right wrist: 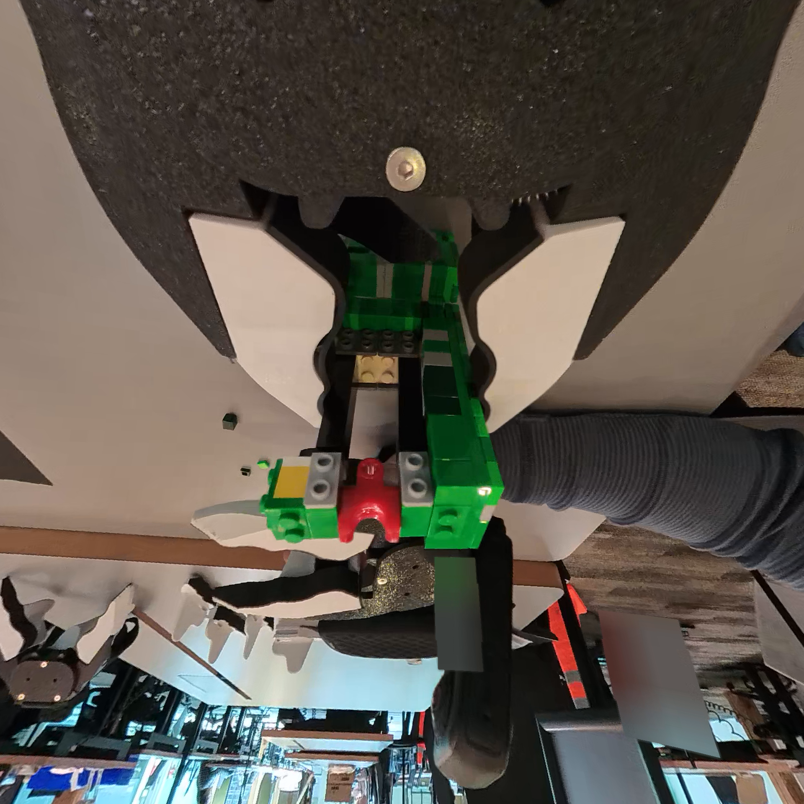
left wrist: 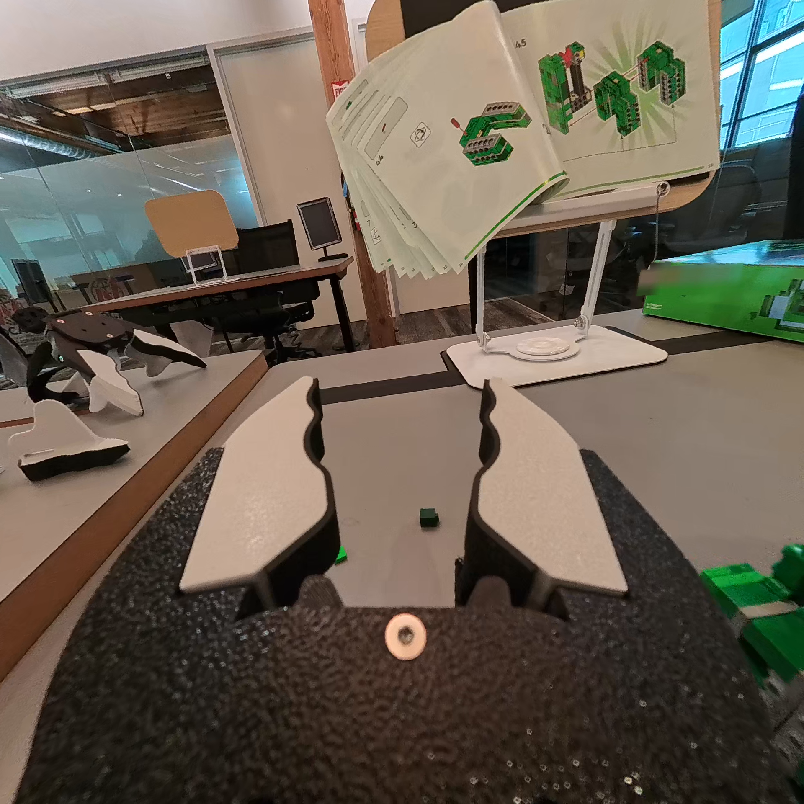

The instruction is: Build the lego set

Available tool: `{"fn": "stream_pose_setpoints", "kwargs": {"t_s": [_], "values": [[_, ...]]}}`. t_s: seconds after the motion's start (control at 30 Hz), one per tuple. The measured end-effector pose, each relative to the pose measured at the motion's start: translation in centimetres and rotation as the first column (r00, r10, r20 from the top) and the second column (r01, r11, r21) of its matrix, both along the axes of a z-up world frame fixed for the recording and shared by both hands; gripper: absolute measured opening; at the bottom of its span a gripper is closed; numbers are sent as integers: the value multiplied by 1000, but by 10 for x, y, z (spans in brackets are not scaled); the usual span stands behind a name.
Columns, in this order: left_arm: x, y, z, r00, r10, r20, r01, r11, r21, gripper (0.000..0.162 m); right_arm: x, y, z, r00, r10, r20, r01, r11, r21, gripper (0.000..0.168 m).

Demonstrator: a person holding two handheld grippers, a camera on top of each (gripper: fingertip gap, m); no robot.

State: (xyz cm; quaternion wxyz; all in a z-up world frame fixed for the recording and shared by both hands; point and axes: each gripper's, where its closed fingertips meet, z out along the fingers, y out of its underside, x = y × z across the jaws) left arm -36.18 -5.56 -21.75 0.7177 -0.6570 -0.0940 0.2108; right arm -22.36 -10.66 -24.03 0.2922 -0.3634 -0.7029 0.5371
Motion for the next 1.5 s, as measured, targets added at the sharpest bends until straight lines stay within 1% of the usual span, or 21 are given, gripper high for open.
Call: {"fn": "stream_pose_setpoints", "kwargs": {"t_s": [0.17, 0.4, 0.43, 0.47, 0.5, 0.53, 0.6, 0.73, 0.93, 1.13, 1.23, 1.3, 1.33, 1.4, 1.5], "values": [[0, 0, 0, 1000, -1, 3, 1, 1000, -1, 70, -1, 2, 1, 999, -44, -5, 44, 999, -11, 59], [0, 1, 0, 1000, -2, 2, 2, 1000, -2, 70, 3, 16, 4, 986, -168, -9, 167, 983, -79, 57], [0, 1, 0, 1000, -2, 3, 2, 1000, -2, 69, 5, 18, 6, 983, -181, -14, 179, 979, -98, 55], [0, 1, -1, 1000, -2, 4, 2, 1000, -2, 69, 6, 21, 7, 979, -201, -20, 197, 974, -114, 47], [0, 1, -1, 1000, -3, 4, 3, 1000, -3, 69, 8, 25, 8, 975, -221, -30, 216, 969, -120, 46], [0, 1, 0, 1000, -3, 2, 3, 1000, -3, 69, 9, 28, 8, 970, -237, -46, 231, 966, -115, 37], [1, 1, 0, 1000, -4, 0, 4, 1000, -3, 69, 12, 31, 7, 963, -259, -69, 251, 963, -101, 37], [1, 1, -1, 1000, -6, -2, 6, 1000, -5, 69, 17, 30, 6, 968, -240, -70, 233, 968, -96, 48], [1, 2, -1, 1000, -7, -2, 7, 1000, -7, 69, 21, 29, 11, 971, -224, -90, 220, 974, -46, 49], [1, 2, -1, 1000, -7, -1, 7, 1000, -6, 69, 21, 28, 14, 972, -216, -91, 214, 976, -36, 51], [0, 2, 0, 1000, -7, 2, 7, 1000, -2, 69, 24, 30, 10, 972, -222, -80, 222, 975, -19, 63], [0, 1, 0, 1000, -10, 10, 10, 1000, 2, 69, 28, 42, 4, 961, -267, -67, 269, 963, 14, 74], [0, 1, 0, 1000, -10, 13, 10, 1000, 4, 69, 30, 48, -2, 957, -288, -43, 289, 957, 25, 80], [0, 1, 0, 1000, -10, 19, 10, 1000, 3, 69, 33, 56, -18, 955, -292, 52, 291, 956, 31, 86], [1, -3, -1, 1000, -7, 17, 7, 1000, -2, 69, 38, 49, -41, 947, -241, 211, 241, 970, 27, 95]]}}
